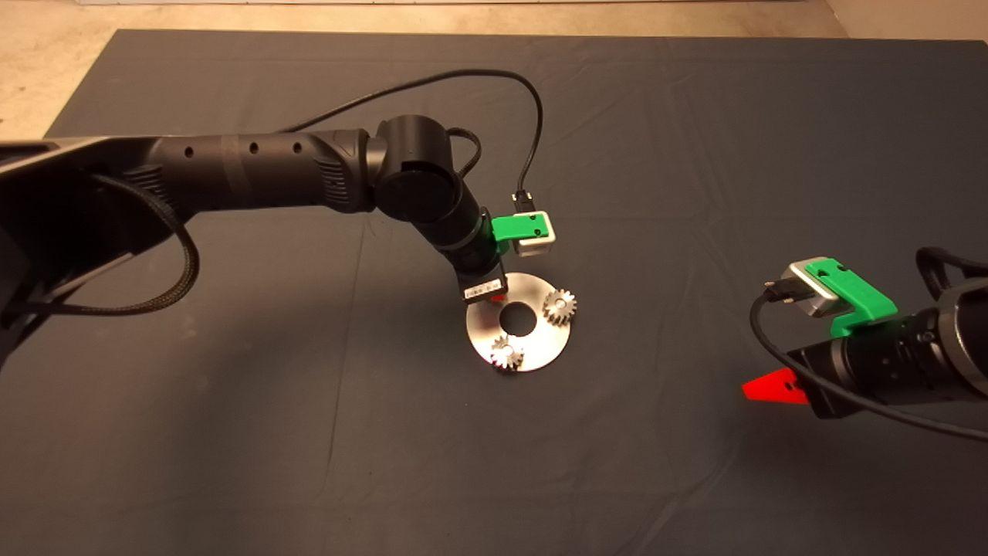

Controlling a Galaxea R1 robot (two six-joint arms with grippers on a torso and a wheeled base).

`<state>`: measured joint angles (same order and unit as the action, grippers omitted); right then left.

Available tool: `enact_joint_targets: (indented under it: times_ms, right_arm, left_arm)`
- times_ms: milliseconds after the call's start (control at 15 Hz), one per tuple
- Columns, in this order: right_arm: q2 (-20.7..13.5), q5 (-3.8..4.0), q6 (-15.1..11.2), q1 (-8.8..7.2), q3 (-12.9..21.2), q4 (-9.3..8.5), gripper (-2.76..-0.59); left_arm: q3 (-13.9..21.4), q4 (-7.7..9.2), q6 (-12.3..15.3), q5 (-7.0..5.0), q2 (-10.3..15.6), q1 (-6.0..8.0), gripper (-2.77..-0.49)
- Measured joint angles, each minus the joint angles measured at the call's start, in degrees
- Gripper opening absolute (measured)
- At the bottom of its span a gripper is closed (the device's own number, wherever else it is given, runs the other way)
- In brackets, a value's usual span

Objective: Install three planetary gears onto the carrier pins

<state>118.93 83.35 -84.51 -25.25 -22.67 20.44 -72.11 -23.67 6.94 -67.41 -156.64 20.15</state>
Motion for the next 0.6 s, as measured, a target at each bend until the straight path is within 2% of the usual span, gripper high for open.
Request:
enact_joint_targets:
  times_ms: [333, 400, 600]
  right_arm:
    - [0.00, 0.04, 0.00, 0.00, 0.00, 0.00, -1.63]
    - [-0.02, 0.03, 0.00, 0.00, 0.00, 0.00, -1.63]
    - [-0.02, 0.04, 0.00, 0.00, 0.00, 0.00, -1.63]
  left_arm:
    - [0.00, 0.11, 0.00, 0.20, 0.00, 0.01, -2.34]
    - [0.00, 0.13, 0.00, 0.18, 0.00, 0.02, -2.26]
    - [0.00, 0.13, 0.00, 0.18, 0.00, 0.02, -2.24]
